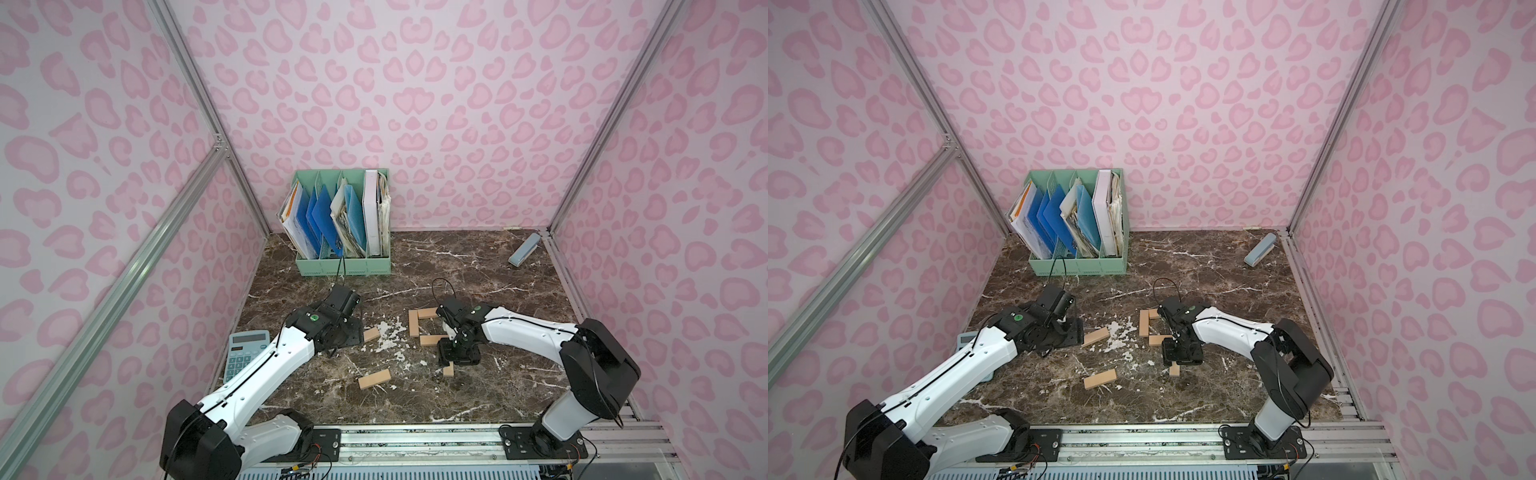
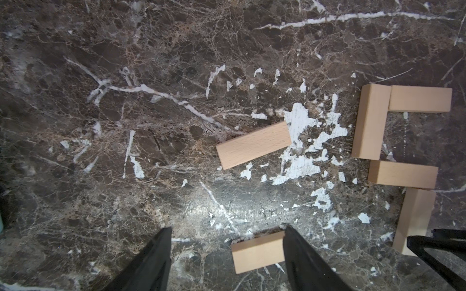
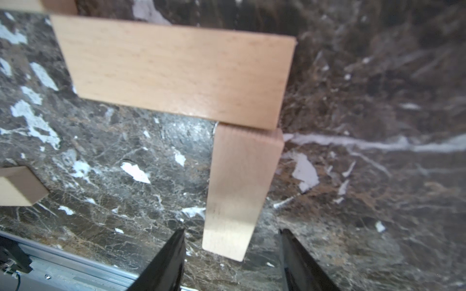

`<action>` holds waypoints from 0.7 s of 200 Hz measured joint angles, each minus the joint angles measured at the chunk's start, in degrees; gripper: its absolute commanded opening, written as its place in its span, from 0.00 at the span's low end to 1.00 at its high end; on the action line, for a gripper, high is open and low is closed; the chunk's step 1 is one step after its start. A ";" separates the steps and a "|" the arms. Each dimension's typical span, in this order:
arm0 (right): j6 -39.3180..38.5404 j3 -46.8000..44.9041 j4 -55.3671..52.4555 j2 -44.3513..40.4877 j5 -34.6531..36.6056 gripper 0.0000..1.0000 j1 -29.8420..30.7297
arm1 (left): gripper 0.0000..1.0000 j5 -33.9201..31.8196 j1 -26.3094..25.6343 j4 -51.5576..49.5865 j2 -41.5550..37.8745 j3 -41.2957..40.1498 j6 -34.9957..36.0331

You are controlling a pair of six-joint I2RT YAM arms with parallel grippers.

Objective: Assemble the number 6 with building blocks
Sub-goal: Assemble the building block at the center of the board.

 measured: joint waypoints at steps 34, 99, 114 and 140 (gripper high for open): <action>0.92 0.90 -0.04 -1.14 0.68 0.23 0.20 | 0.73 0.15 0.00 -0.02 -0.02 0.00 0.00; 2.93 -2.58 -0.02 -4.87 5.11 0.00 -2.64 | 0.73 0.17 -0.02 -0.02 -0.79 -0.76 -0.68; 3.69 -3.80 0.07 -4.76 5.38 0.00 -2.89 | 0.73 0.15 -0.02 -0.02 -0.79 -0.76 -0.85; 4.20 -4.68 0.87 -4.11 6.19 0.00 -3.41 | 0.73 0.15 -0.02 -0.02 -0.96 -0.76 -0.87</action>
